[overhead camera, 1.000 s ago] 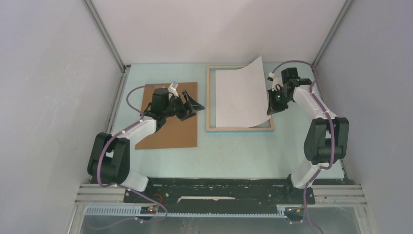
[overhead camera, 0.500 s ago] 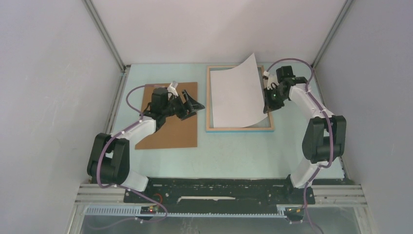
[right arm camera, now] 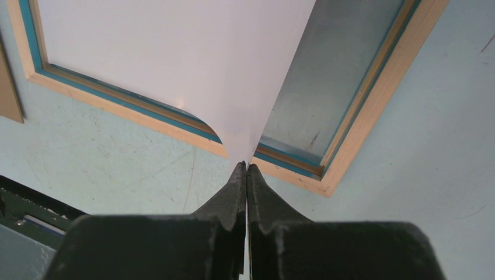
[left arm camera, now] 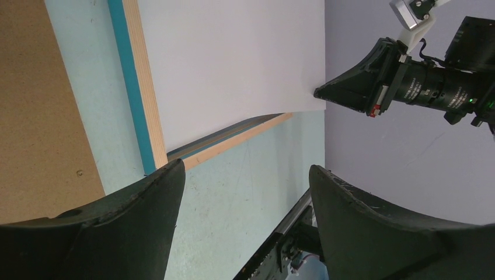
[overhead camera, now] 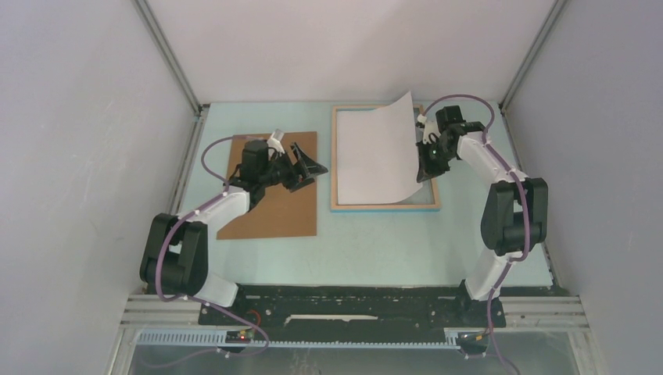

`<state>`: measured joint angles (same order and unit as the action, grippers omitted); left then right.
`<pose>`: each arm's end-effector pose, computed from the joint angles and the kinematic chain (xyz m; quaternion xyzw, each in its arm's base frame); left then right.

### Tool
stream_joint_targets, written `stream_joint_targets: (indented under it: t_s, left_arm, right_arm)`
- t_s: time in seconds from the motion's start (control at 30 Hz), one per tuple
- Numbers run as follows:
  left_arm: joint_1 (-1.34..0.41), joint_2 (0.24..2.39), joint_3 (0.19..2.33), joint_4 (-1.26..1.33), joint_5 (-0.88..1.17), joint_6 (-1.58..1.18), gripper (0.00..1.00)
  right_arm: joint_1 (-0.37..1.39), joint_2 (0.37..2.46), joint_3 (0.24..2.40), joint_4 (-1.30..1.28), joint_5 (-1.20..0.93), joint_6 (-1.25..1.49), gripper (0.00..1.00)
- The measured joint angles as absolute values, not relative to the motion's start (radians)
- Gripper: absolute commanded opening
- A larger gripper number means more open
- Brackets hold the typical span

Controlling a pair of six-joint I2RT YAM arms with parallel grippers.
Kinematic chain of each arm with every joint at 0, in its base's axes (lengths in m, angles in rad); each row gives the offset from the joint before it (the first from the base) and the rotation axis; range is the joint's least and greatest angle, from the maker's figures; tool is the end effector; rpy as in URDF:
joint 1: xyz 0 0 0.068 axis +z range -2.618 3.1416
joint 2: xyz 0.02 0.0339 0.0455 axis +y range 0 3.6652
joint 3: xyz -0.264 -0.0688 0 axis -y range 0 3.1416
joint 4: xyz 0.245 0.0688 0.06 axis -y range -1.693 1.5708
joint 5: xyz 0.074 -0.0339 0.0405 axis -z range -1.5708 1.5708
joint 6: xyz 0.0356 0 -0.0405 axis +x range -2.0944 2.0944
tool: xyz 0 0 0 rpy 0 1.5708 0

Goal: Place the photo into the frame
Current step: Adjust the photo in the photo frame.

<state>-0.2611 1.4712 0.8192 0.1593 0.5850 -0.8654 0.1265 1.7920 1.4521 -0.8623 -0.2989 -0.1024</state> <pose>0.3005 -0.1006 0.2262 -0.1032 0.8286 -0.4717 0.2835 0.3636 0.0568 0.2452 -0.1381 0.9626 0.1485 0.1794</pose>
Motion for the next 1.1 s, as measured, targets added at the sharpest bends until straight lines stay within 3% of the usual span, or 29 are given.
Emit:
stream_joint_targets:
  t_s: [0.67,0.97,1.1]
  left_arm:
    - [-0.258,1.471,0.817,0.201,0.603,-0.891,0.84]
    - [-0.258,1.471,0.817,0.201,0.607,-0.891,0.84]
    - [-0.256,1.471,0.817,0.202,0.607,-0.891,0.84]
  right_arm:
    - [0.126,1.792,1.452,-0.834,-0.387,-0.023,0.04]
    - [0.134,1.792,1.452,-0.818,-0.322,0.024,0.32]
    - [0.147,1.793,1.457,-0.817,-0.266,0.044,0.37]
